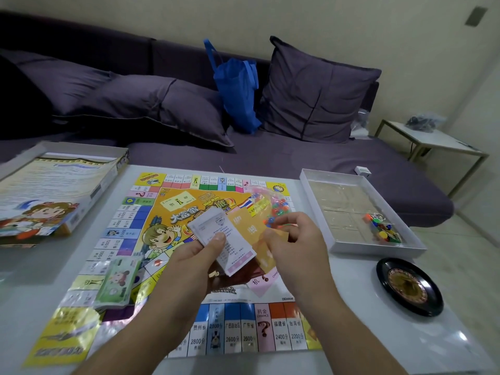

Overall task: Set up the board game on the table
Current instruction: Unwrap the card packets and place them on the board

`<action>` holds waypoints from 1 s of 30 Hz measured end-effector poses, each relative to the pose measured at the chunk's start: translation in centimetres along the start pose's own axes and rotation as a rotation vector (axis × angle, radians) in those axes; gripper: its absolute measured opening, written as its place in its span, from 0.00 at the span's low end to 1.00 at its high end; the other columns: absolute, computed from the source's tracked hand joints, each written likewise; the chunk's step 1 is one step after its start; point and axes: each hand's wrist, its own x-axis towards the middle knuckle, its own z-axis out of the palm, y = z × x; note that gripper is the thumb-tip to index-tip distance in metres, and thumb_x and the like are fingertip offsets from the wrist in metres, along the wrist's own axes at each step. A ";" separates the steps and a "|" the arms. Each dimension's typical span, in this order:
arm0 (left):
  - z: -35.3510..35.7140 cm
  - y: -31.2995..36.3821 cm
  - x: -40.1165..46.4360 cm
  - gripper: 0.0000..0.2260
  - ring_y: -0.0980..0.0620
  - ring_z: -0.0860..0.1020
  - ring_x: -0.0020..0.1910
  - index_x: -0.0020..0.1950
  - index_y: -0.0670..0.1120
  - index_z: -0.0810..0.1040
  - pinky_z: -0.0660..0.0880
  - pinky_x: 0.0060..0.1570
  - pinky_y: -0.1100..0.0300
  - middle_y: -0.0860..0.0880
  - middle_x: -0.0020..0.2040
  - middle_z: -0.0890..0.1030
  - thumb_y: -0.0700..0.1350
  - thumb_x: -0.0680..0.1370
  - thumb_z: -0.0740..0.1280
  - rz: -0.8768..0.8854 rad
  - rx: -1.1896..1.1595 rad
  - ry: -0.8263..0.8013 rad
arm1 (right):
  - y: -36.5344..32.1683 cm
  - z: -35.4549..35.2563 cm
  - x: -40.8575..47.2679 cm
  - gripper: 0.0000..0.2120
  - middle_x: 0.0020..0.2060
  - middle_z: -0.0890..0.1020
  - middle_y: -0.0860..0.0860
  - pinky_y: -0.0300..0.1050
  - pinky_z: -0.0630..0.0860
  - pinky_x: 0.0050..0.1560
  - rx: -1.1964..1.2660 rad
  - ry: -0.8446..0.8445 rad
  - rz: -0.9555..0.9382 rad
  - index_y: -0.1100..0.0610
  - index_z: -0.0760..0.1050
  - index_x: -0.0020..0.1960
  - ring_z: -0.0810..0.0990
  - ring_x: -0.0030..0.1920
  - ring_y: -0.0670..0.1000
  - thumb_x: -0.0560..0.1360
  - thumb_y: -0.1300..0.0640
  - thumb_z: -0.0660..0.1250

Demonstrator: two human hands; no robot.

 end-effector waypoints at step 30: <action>0.2 0.0 -0.7 0.12 0.44 0.88 0.48 0.50 0.51 0.87 0.79 0.62 0.40 0.46 0.47 0.89 0.49 0.85 0.63 -0.005 0.197 -0.112 | -2.1 -0.3 -1.3 0.10 0.45 0.89 0.48 0.44 0.85 0.42 -0.016 -0.395 0.203 0.50 0.84 0.55 0.89 0.44 0.49 0.85 0.52 0.64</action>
